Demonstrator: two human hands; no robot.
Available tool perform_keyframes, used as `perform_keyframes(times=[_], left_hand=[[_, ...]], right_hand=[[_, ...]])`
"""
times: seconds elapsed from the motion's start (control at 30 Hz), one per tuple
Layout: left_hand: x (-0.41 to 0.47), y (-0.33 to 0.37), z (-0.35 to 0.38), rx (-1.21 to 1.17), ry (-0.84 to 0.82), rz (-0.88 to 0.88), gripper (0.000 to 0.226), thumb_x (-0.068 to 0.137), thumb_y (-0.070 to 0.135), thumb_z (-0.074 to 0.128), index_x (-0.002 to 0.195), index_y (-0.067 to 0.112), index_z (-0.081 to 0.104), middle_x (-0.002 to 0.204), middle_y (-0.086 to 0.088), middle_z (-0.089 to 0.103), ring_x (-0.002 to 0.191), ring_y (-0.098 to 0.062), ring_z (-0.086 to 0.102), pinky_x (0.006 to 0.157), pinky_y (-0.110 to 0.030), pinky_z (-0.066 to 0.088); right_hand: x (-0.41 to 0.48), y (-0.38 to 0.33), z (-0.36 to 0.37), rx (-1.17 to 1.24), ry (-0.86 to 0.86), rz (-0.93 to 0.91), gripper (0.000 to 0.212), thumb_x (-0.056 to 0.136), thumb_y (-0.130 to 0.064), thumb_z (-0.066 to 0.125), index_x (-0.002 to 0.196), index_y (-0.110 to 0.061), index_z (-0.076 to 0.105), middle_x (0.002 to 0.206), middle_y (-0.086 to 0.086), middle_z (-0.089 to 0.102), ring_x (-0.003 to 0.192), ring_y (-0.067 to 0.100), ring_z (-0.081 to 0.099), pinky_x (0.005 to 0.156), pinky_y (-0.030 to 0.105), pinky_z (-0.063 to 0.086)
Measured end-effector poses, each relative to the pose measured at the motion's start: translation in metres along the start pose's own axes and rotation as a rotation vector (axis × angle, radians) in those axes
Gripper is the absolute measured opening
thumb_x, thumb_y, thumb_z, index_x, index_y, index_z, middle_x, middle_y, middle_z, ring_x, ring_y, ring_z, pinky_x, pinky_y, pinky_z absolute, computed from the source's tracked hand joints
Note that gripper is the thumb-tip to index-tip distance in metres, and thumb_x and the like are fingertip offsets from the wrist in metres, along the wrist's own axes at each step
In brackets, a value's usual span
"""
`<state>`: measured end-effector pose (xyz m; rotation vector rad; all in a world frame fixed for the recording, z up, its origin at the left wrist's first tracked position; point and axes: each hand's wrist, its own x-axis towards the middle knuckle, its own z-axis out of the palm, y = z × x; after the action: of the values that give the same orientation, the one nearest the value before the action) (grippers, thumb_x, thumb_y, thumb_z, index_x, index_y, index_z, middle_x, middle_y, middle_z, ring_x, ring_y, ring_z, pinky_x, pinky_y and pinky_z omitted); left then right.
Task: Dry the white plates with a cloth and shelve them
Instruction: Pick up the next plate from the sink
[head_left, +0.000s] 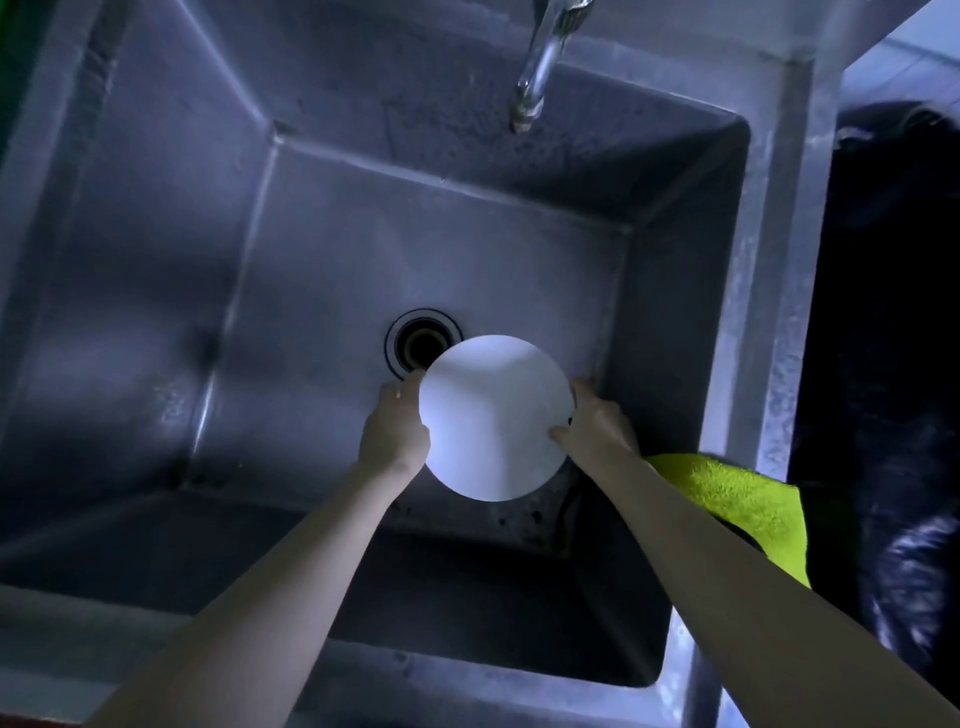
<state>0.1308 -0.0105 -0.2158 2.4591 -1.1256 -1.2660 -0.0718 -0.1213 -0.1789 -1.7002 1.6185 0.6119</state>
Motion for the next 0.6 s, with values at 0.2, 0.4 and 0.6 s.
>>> perform_keyframes(times=[0.2,0.4,0.6], left_hand=[[0.004,-0.001,-0.002,-0.064,-0.041,-0.054,0.072,0.089,-0.001,0.042,0.151,0.035,0.035,0.124,-0.011,0.046,0.092,-0.027,0.050,0.078,-0.035,0.042],[0.002,0.001,-0.014,-0.198,-0.077,-0.075,0.078,0.085,-0.008,0.041,0.150,0.035,0.040,0.105,-0.017,0.052,0.085,-0.031,0.056,0.080,-0.042,0.056],[-0.018,0.014,-0.049,-0.668,-0.091,-0.110,0.062,0.083,0.002,0.054,0.114,0.055,0.062,0.106,0.005,0.068,0.100,-0.022,0.066,0.069,-0.043,0.063]], right_hand=[[0.000,-0.001,0.001,-0.001,-0.006,0.021,0.048,0.092,-0.023,0.060,0.135,-0.017,0.039,0.124,0.018,0.057,0.108,0.040,0.058,0.084,0.042,0.050],[-0.003,0.002,-0.003,0.126,0.012,0.003,0.044,0.089,-0.020,0.062,0.129,-0.019,0.042,0.114,0.013,0.061,0.099,0.034,0.061,0.083,0.042,0.055],[-0.016,-0.002,-0.019,0.415,0.141,-0.065,0.053,0.082,-0.014,0.067,0.131,-0.022,0.050,0.104,0.003,0.060,0.088,0.019,0.053,0.073,0.022,0.039]])
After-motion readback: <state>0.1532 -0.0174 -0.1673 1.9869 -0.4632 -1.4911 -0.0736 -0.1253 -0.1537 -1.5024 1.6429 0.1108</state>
